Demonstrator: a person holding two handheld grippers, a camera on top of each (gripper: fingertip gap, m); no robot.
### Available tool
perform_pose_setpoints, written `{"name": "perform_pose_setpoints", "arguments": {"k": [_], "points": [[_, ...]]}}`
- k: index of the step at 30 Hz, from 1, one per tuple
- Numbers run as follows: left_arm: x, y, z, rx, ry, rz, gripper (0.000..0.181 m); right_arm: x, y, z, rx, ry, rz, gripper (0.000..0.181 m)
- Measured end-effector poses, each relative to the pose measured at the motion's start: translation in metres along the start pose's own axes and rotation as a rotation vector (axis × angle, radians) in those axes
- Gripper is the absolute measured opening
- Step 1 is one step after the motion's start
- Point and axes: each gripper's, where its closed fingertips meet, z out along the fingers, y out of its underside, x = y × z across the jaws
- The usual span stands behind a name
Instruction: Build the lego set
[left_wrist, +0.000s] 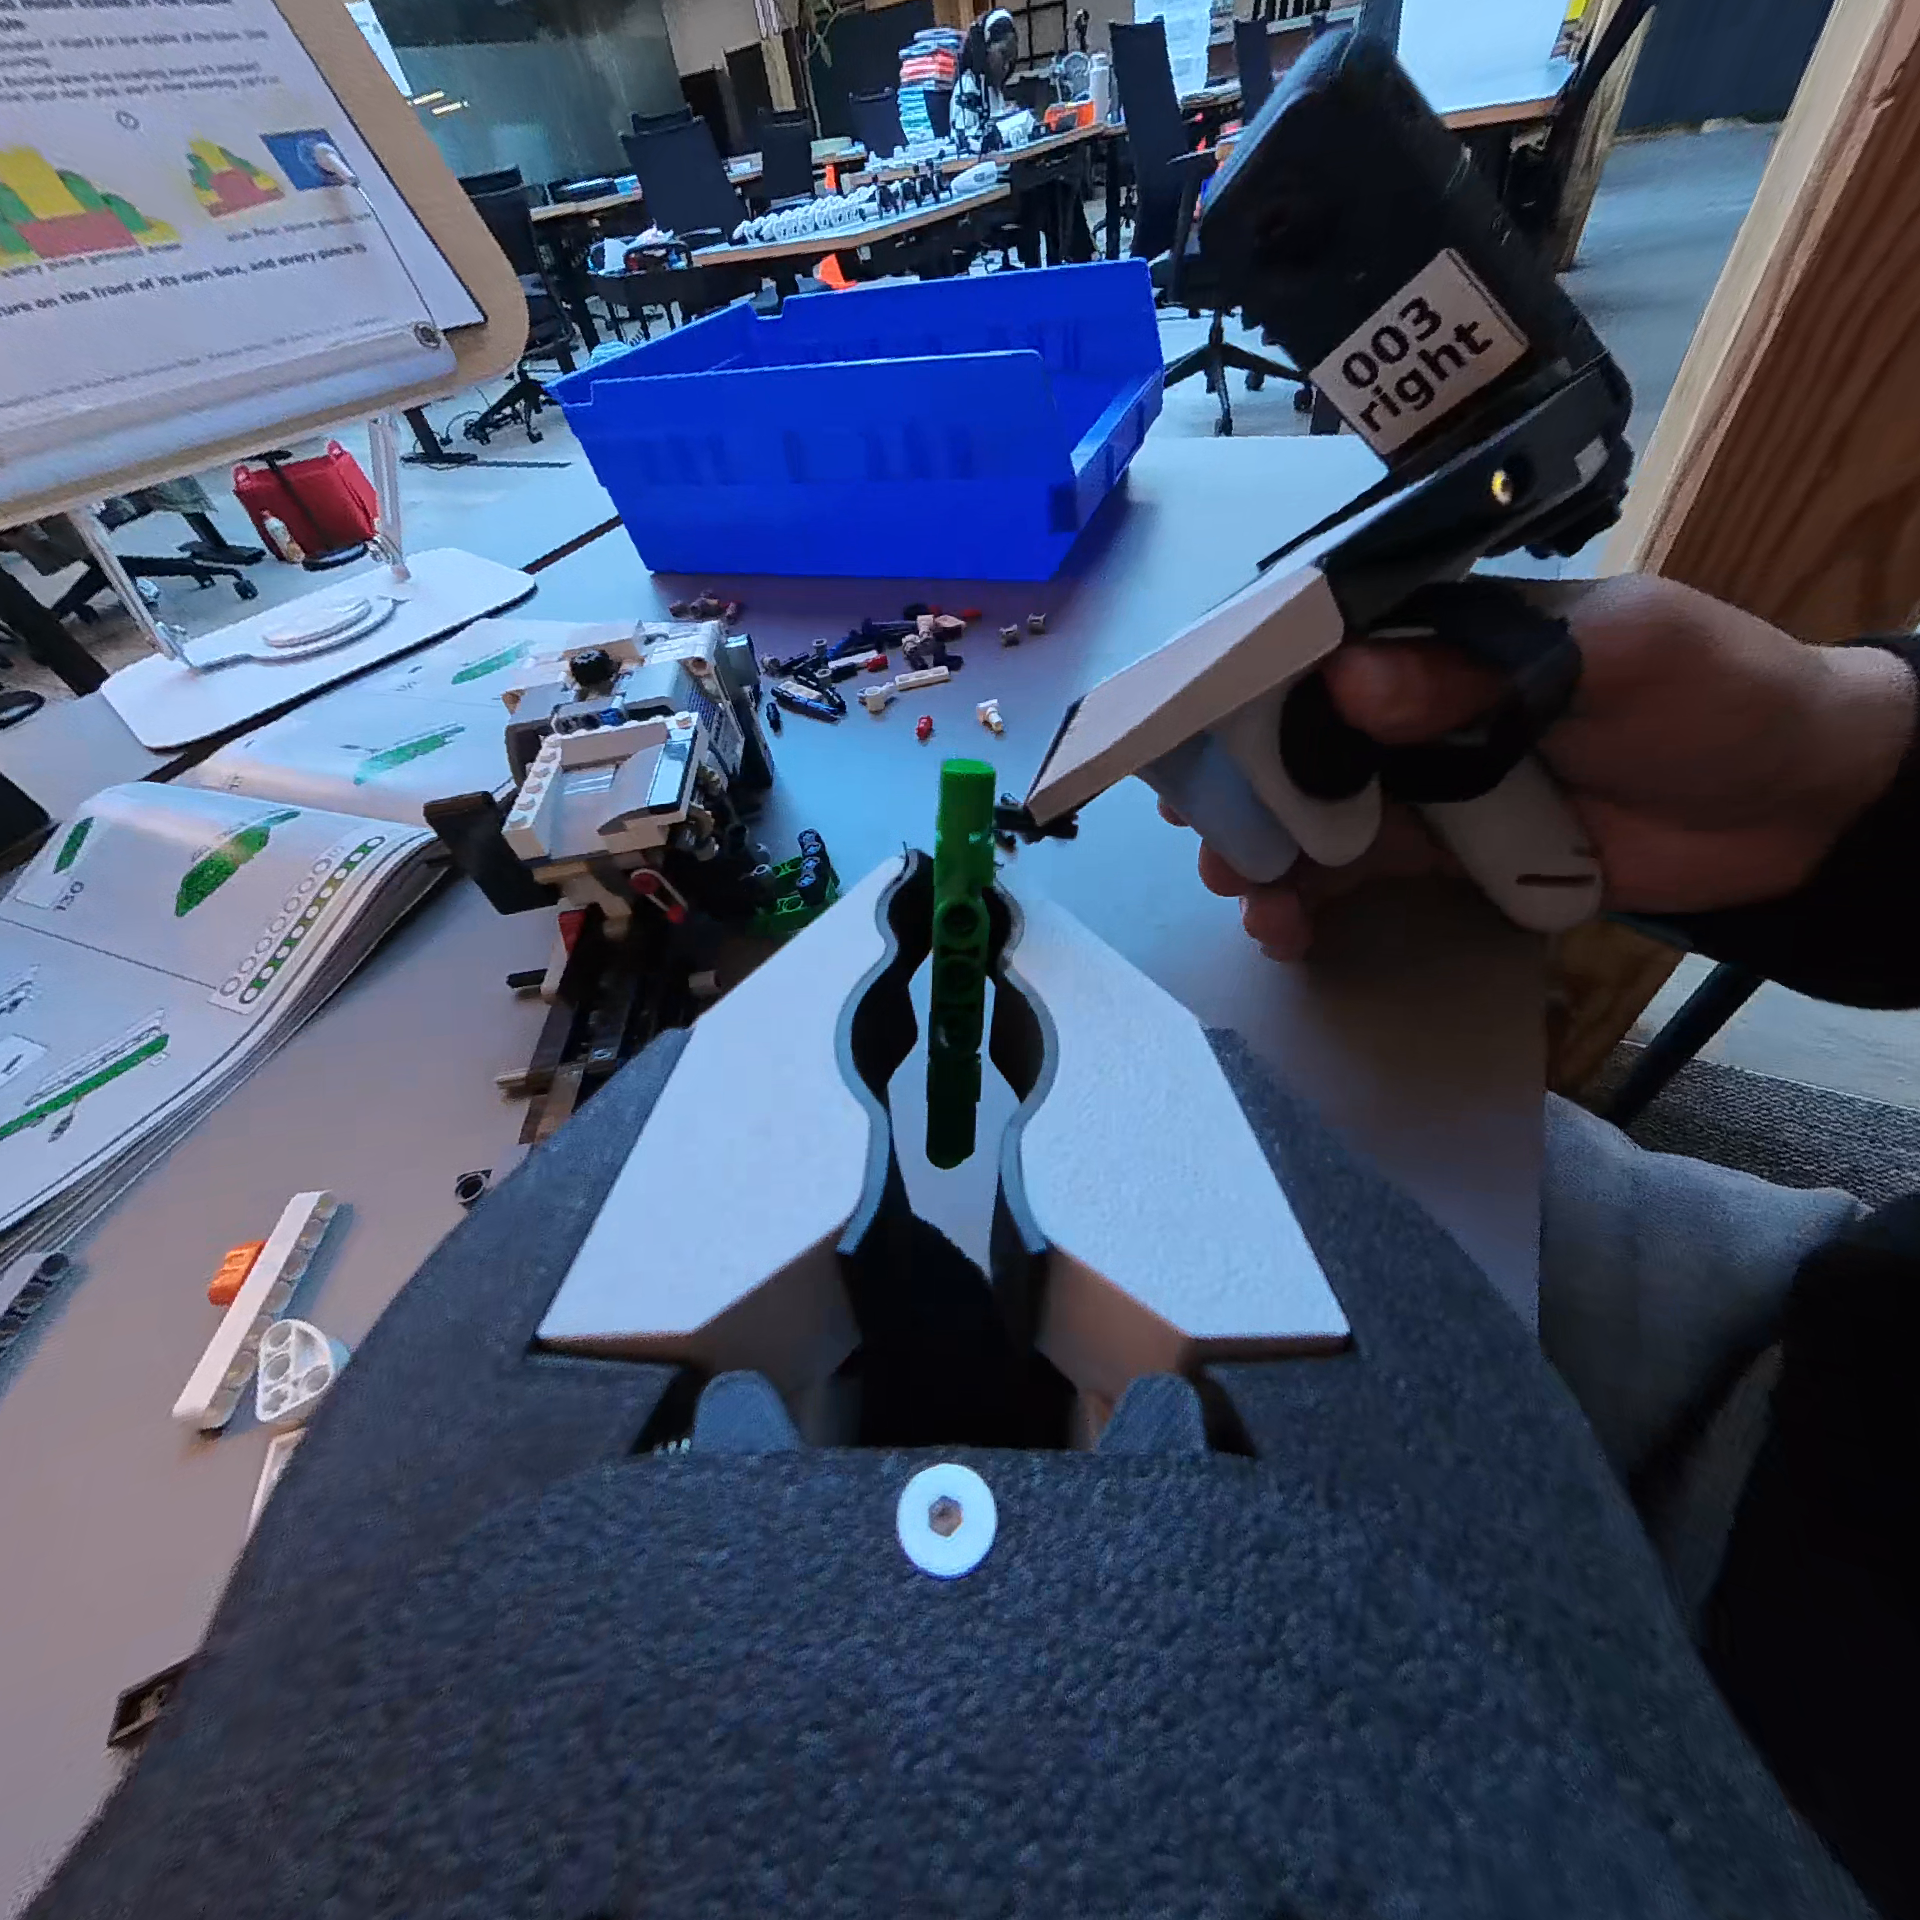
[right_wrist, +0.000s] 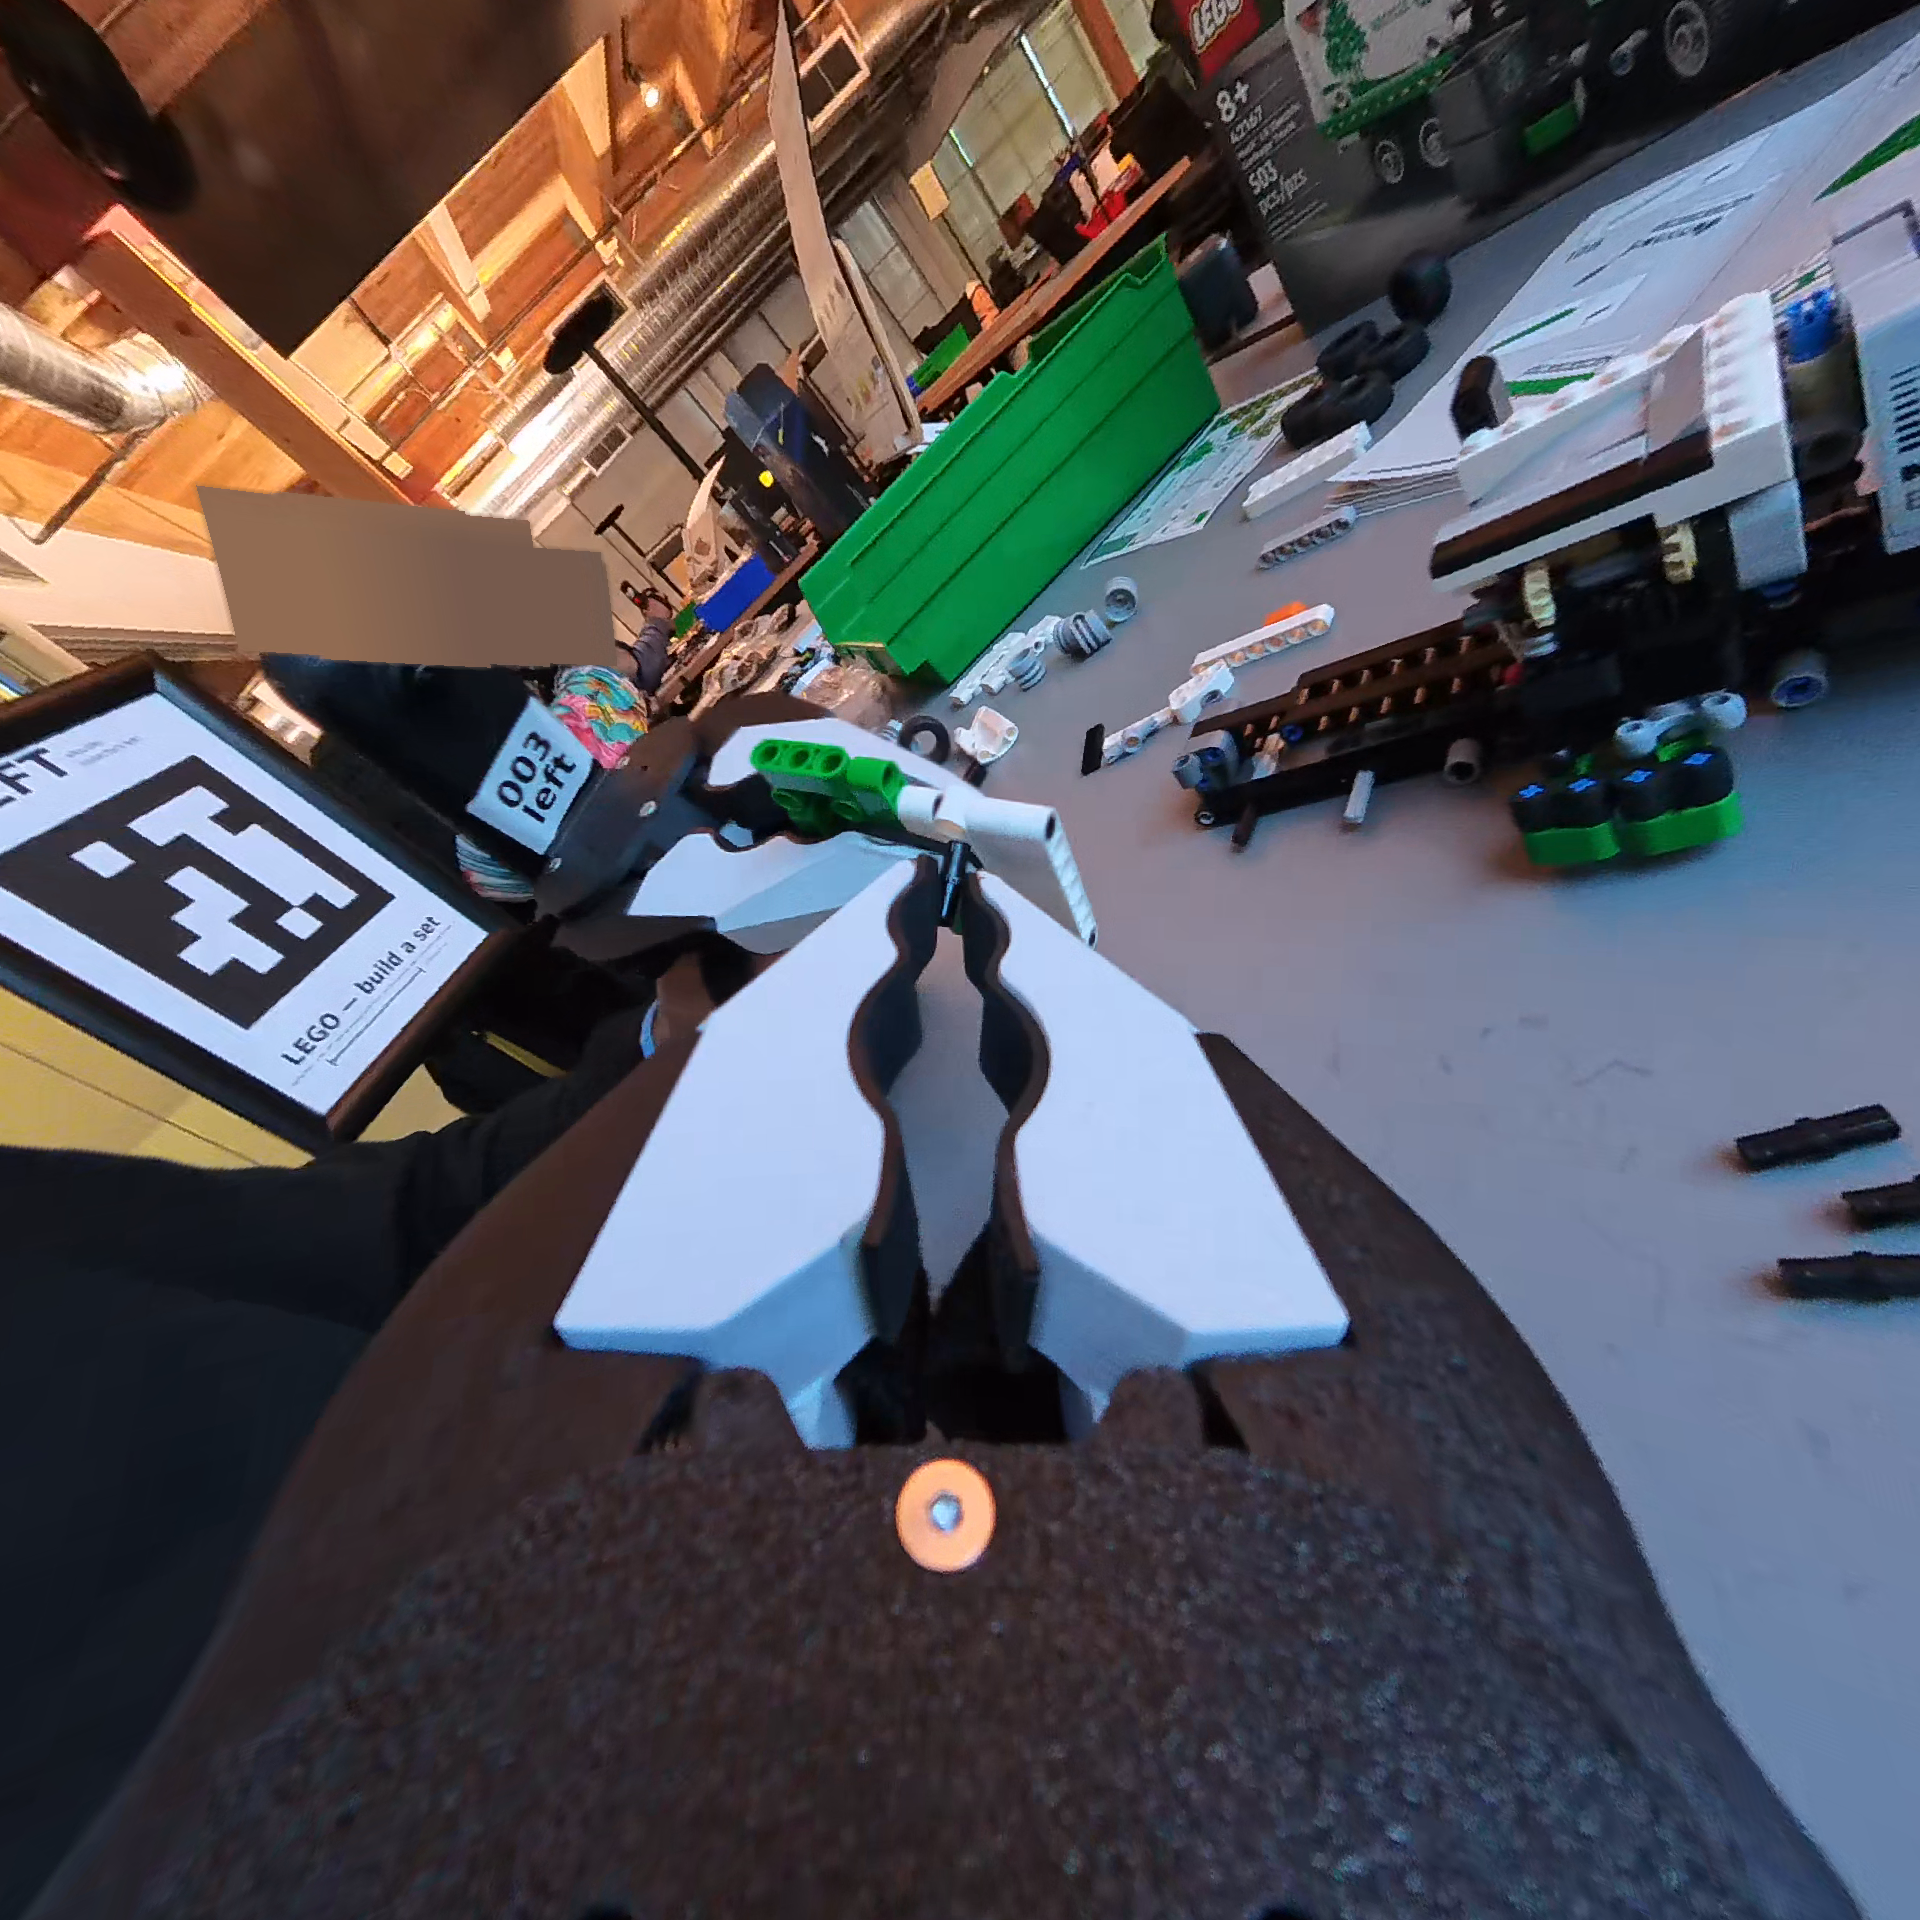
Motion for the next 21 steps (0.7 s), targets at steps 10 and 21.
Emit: {"name": "perform_pose_setpoints", "arguments": {"k": [10, 21], "points": [[0.0005, 0.0039, 0.0036, -0.031, -0.026, 0.033, 0.007, 0.0024, 0.0009, 0.0025, -0.006, 0.018, 0.003, 0.003], [-0.0003, 0.0061, 0.0055, -0.050, -0.046, 0.070, 0.007, 0.0047, 0.0032, 0.0044, -0.015, 0.048, -0.015, 0.003]]}}
